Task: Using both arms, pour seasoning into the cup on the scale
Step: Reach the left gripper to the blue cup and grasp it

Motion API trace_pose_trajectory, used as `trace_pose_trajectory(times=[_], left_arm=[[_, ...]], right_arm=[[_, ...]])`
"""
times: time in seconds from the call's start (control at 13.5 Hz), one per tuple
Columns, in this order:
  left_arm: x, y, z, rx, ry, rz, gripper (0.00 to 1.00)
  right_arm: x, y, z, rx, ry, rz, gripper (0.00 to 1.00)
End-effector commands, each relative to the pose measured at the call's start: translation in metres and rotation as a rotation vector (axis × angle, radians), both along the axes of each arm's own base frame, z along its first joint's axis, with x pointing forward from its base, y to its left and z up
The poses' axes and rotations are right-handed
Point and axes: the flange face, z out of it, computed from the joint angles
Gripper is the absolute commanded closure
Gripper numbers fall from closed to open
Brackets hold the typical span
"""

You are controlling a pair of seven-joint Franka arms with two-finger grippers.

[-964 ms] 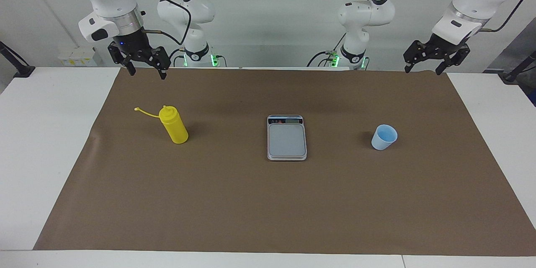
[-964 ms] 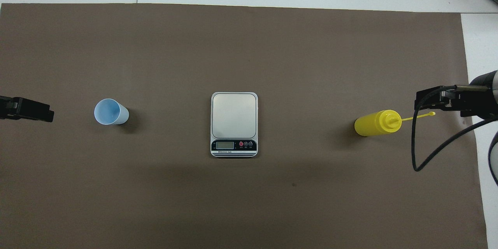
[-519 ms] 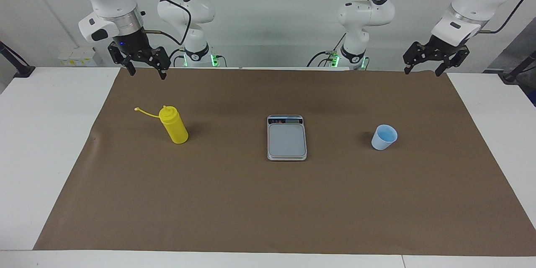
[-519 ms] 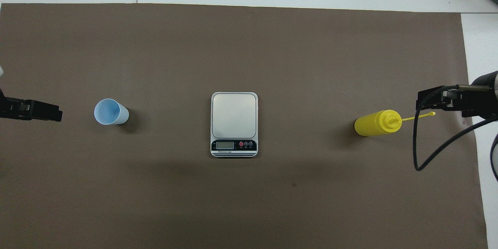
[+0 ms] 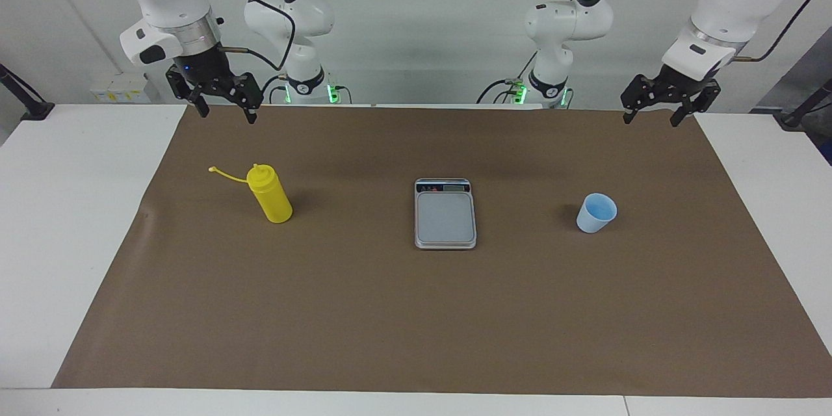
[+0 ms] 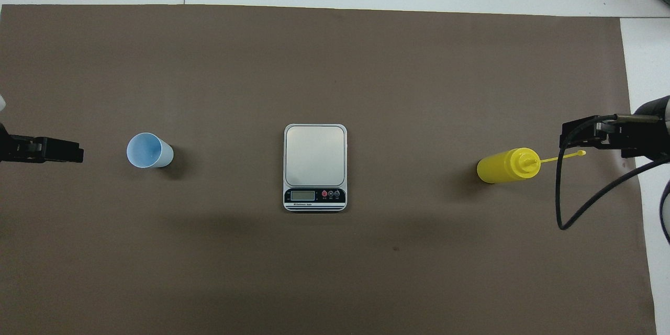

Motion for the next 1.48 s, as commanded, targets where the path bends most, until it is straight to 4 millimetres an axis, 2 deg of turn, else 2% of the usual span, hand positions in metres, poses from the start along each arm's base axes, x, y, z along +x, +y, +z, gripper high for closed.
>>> trace_pose_trajectory(times=[0.0, 0.15, 0.37, 0.52, 0.67, 0.96, 1.11, 1.41], left_arm=[[0.014, 0.001, -0.024, -0.011, -0.003, 0.038, 0.0], [0.028, 0.0, -0.043, -0.013, -0.006, 0.05, 0.0], [0.053, 0.001, -0.091, -0.014, 0.025, 0.116, 0.0], [0.061, 0.004, -0.126, -0.015, 0.02, 0.157, 0.0], [0.05, 0.005, -0.156, -0.016, -0.003, 0.17, 0.0], [0.032, 0.012, -0.189, -0.017, -0.03, 0.233, 0.0], [0.019, 0.013, -0.204, -0.017, -0.047, 0.238, 0.0], [0.016, 0.007, -0.22, -0.021, -0.047, 0.289, 0.0]], right_arm=[[-0.006, 0.0, 0.0, 0.0, -0.013, -0.014, 0.0], [-0.007, 0.002, 0.001, 0.001, -0.01, -0.008, 0.0], [-0.006, 0.002, 0.001, 0.001, -0.016, -0.006, 0.0], [-0.007, 0.002, -0.002, 0.0, -0.007, -0.006, 0.0], [-0.009, 0.003, 0.0, -0.001, -0.004, -0.003, 0.0], [-0.01, 0.002, -0.001, -0.001, -0.002, -0.007, 0.0], [-0.01, 0.002, -0.001, -0.001, -0.004, -0.006, 0.0], [-0.01, 0.003, -0.001, -0.001, -0.004, -0.005, 0.0]])
